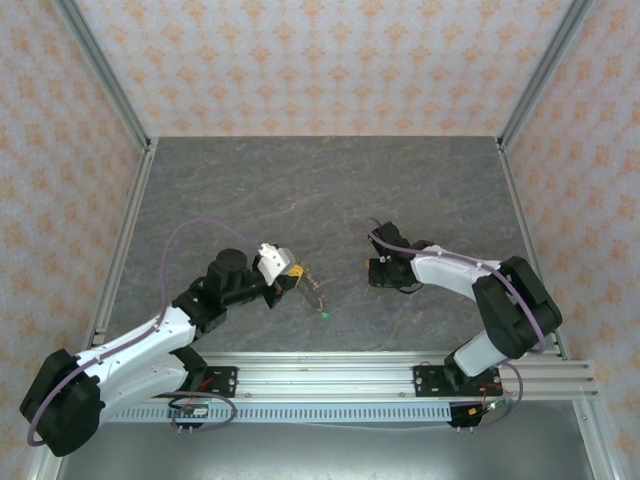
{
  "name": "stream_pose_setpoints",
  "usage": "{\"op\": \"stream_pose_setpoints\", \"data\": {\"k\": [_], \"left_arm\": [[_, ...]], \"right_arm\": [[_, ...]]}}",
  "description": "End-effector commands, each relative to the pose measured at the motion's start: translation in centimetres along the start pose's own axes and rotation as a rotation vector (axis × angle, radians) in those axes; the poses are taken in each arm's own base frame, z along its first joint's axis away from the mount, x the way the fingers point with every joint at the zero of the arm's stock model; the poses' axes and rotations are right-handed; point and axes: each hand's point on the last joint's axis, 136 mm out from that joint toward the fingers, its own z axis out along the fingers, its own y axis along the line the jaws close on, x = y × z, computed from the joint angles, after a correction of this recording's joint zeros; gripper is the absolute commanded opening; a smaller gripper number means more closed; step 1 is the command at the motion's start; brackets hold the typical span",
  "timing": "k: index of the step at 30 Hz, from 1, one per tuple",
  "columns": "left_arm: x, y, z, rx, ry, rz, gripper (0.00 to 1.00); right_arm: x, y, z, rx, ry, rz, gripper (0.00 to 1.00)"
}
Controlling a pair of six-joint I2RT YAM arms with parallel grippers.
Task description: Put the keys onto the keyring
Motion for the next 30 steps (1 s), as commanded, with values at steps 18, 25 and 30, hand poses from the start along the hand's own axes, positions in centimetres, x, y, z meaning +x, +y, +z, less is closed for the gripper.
{"op": "stream_pose_setpoints", "data": {"k": [18,25,30], "left_arm": [[-1.7,0.3,0.2,-0.01,-0.041,0.011,0.0],[-1.7,0.3,0.5,-0.004,-0.036,0.009,0.0],[-1.6,0.2,0.5,-0.002,-0.031,0.005,0.0]], "right_arm": [[-2.0,-1.1,-2.4,0.084,-0.082,-0.018,0.02],[-1.4,-0.3,-3.1,0.03,-0.062,-0.023,0.04],[-0.8,-0.4,-2.3,0.044,-0.022,-0.036,0.04]]}}
